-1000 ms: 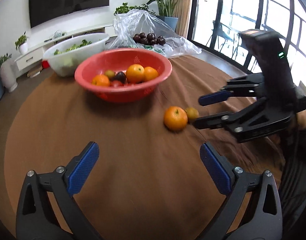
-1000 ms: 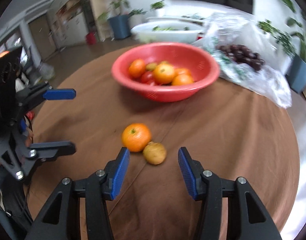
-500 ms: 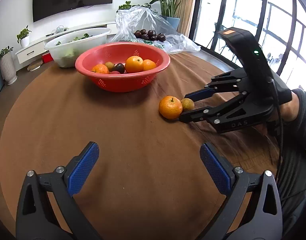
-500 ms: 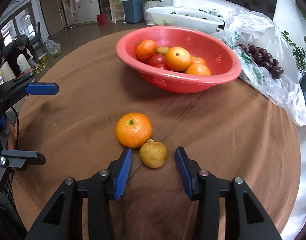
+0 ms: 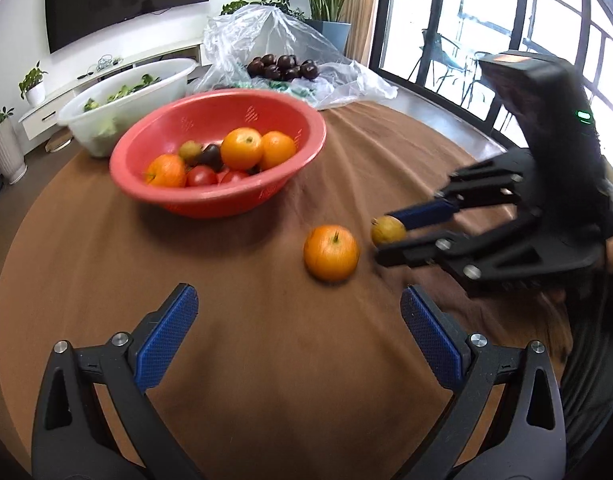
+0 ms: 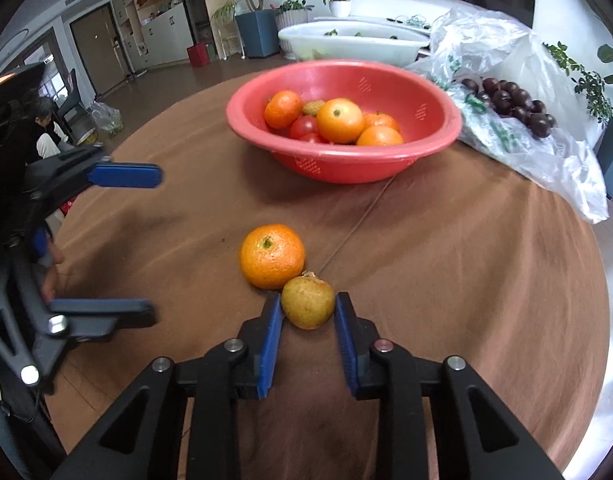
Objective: Organize fruits
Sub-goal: 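Grasp the tangerine with the left tool while the right tool grasps the pear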
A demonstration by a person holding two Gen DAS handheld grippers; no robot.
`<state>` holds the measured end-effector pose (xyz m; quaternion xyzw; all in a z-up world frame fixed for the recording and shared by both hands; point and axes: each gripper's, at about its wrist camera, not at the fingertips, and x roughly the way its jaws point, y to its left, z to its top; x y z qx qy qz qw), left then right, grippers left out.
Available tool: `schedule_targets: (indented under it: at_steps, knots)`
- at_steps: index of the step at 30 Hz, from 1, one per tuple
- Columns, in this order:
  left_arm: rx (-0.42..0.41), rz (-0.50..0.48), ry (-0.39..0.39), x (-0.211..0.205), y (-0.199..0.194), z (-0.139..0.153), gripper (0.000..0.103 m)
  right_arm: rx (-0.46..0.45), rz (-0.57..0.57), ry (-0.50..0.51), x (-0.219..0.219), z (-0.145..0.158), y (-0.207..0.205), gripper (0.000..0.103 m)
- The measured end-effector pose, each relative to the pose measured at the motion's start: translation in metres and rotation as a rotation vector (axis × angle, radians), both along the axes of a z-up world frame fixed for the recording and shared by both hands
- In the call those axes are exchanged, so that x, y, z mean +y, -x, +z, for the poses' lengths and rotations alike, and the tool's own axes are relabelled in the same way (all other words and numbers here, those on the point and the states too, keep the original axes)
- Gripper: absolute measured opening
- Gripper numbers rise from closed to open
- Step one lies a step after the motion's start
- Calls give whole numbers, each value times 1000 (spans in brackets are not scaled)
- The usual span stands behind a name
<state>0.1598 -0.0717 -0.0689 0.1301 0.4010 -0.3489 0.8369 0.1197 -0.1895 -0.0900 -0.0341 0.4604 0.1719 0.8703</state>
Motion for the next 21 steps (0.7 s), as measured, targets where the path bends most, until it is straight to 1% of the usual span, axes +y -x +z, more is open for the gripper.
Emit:
schedule_targets:
  at_steps: [2, 6, 9, 10, 12, 14, 15, 17, 20, 21]
  knots:
    - [-16, -7, -24, -10, -4, -2, 103, -10, -39, -19, -8, 4, 4, 29]
    - [-44, 2, -85, -32, -15, -11, 103, -8, -123, -18, -24, 1, 11, 29]
    - [-38, 7, -88, -42, -23, -14, 102, -15, -150, -24, -29, 2, 13, 29]
    - [-43, 3, -94, -45, -24, -15, 100, -19, -150, -27, -28, 3, 14, 29]
    - [-39, -5, -110, -51, -26, -18, 94, -24, -146, -36, -28, 4, 16, 29]
    - [-26, -11, -119, -53, -27, -22, 82, -24, -146, -40, -29, 3, 18, 29]
    - [-14, -14, -121, -55, -29, -24, 79, -23, -147, -42, -29, 3, 18, 29]
    - [0, -19, -122, -56, -30, -28, 62, -25, -147, -44, -27, 3, 18, 29]
    - [10, -31, -126, -58, -29, -33, 53, -27, -150, -48, -27, 3, 18, 29]
    - [9, -34, -126, -59, -28, -34, 52, -27, -151, -49, -27, 3, 18, 29]
